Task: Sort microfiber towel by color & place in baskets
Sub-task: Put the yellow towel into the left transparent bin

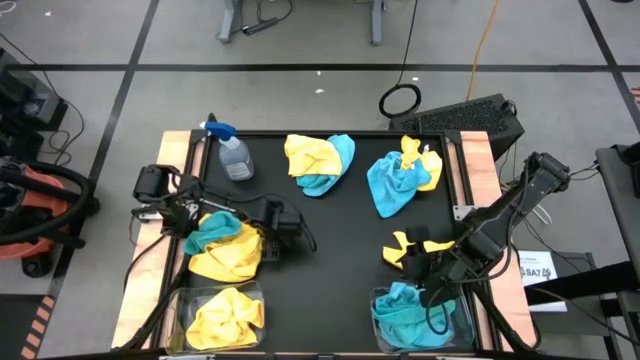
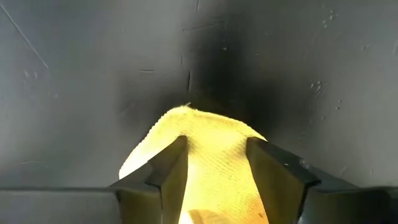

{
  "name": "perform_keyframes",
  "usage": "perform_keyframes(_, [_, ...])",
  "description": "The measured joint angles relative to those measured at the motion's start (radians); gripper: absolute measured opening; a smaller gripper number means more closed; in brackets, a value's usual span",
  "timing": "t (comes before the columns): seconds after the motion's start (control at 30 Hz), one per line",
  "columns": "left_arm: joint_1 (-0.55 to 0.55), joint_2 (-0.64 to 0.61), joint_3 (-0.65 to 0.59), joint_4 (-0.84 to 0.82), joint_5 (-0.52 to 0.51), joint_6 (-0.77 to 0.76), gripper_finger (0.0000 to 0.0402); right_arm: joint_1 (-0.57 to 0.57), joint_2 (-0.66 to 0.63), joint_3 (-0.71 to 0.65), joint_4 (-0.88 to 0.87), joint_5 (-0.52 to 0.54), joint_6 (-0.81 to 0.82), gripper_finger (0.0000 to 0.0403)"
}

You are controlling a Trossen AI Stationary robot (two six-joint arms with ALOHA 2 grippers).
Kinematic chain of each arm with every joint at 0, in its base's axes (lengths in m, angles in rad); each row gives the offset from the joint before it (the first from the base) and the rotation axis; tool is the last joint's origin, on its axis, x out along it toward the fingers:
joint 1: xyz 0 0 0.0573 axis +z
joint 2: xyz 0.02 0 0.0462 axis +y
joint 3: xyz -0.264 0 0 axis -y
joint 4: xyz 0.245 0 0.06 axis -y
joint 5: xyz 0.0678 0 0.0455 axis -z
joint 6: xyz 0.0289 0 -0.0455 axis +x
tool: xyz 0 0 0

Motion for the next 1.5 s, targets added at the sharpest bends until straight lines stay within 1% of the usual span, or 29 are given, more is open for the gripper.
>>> perform_keyframes(0.07, [0.007,-0.001,-0.009,0.011,0.007,0.0,0.0157,0.0,0.0,0.0,0.003,0.0,0.006,0.0169])
perform_keyframes(0.13, [0.011,-0.002,-0.012,0.012,0.009,0.003,0.0132,0.0,0.0,0.0,0.003,0.0,0.015,0.0169])
perform_keyframes(0.23, [0.013,-0.001,-0.013,0.018,0.008,0.025,0.008,0.0,0.0,0.0,0.003,0.001,0.017,0.0169])
perform_keyframes(0.3, [0.012,0.0,-0.013,0.022,0.008,0.042,0.0035,0.0,0.0,0.0,0.003,0.007,0.018,0.0169])
perform_keyframes(0.33, [0.012,0.0,-0.013,0.023,0.008,0.052,0.0019,0.0,0.0,0.0,0.003,0.015,0.016,0.0169])
perform_keyframes(0.37, [0.013,0.0,-0.011,0.021,0.008,0.055,0.0011,0.0,0.0,0.0,0.002,0.026,0.014,0.0169])
perform_keyframes(0.5, [0.013,0.009,0.036,-0.05,0.0,0.055,0.0009,0.0,0.0,0.0,0.006,0.063,-0.002,0.0169])
perform_keyframes(0.63, [0.013,0.008,0.139,-0.18,-0.031,0.055,0.0005,-0.003,0.0,0.0,0.031,0.1,-0.036,0.0169])
perform_keyframes(0.73, [0.006,0.007,0.24,-0.343,-0.104,0.055,0.0003,-0.014,0.0,0.0,0.069,0.108,-0.076,0.0169])
perform_keyframes(0.9, [-0.012,0.007,0.449,-0.591,-0.263,0.052,0.0002,-0.038,0.001,0.0,0.14,0.111,-0.127,0.0169])
perform_keyframes(1.07, [-0.035,0.006,0.673,-0.763,-0.388,0.025,0.0001,-0.071,0.003,0.0,0.216,0.111,-0.179,0.0169])
perform_keyframes(1.2, [-0.061,0.005,0.836,-0.814,-0.482,0.008,0.0001,-0.109,0.006,0.0,0.283,0.111,-0.226,0.0169])
perform_keyframes(1.3, [-0.077,-0.018,0.931,-0.817,-0.501,0.018,0.0001,-0.147,0.018,0.001,0.346,0.111,-0.261,0.0169])
perform_keyframes(1.5, [-0.101,-0.043,1.072,-0.819,-0.664,0.027,0.0,-0.233,0.064,0.001,0.448,0.11,-0.325,0.0169])
